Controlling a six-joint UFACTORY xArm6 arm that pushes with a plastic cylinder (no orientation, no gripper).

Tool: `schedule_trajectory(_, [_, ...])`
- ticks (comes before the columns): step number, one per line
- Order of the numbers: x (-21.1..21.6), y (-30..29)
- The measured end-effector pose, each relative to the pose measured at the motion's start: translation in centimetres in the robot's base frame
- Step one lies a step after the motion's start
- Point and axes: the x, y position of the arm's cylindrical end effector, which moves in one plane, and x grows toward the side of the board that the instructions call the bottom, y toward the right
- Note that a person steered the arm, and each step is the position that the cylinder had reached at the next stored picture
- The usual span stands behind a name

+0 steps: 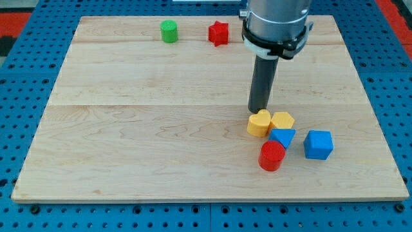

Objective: Move the arm to the right of the green star

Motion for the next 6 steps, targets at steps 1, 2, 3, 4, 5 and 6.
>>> schedule_trajectory(1, [-2.9,-0.8])
schedule_trajectory(2, [-9.7,-0.7])
schedule_trajectory(3, [-14.4,3.2])
schedule_trajectory(4, [-15.6,10.7])
schedule_trajectory(5, [-21.5,11.6])
schedule_trajectory(6, [-22.6,6.5])
